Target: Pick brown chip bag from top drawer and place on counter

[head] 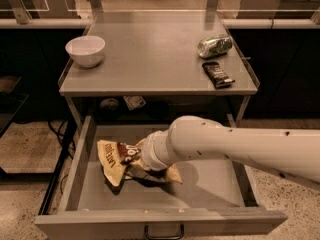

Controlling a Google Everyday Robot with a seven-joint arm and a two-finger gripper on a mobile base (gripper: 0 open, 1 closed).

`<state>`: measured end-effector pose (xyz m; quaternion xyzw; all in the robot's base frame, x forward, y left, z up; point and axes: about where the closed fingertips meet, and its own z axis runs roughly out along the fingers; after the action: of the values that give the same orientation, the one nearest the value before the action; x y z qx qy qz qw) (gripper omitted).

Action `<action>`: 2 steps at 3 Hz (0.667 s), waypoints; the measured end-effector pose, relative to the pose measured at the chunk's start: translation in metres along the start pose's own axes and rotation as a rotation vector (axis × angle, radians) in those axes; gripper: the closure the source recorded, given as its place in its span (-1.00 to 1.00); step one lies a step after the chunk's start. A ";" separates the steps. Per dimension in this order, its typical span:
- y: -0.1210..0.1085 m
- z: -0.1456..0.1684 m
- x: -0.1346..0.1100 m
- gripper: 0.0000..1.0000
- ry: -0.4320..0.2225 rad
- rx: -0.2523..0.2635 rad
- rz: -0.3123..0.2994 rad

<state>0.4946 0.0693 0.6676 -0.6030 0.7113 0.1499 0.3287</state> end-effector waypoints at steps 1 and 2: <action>-0.010 -0.045 -0.027 1.00 -0.012 0.049 -0.058; -0.019 -0.087 -0.042 1.00 -0.038 0.105 -0.097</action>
Offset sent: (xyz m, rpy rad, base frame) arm -0.0075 -0.0535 0.1445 0.0157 -0.2354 0.0004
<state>0.4900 0.0436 0.7627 -0.6158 0.6817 0.1078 0.3802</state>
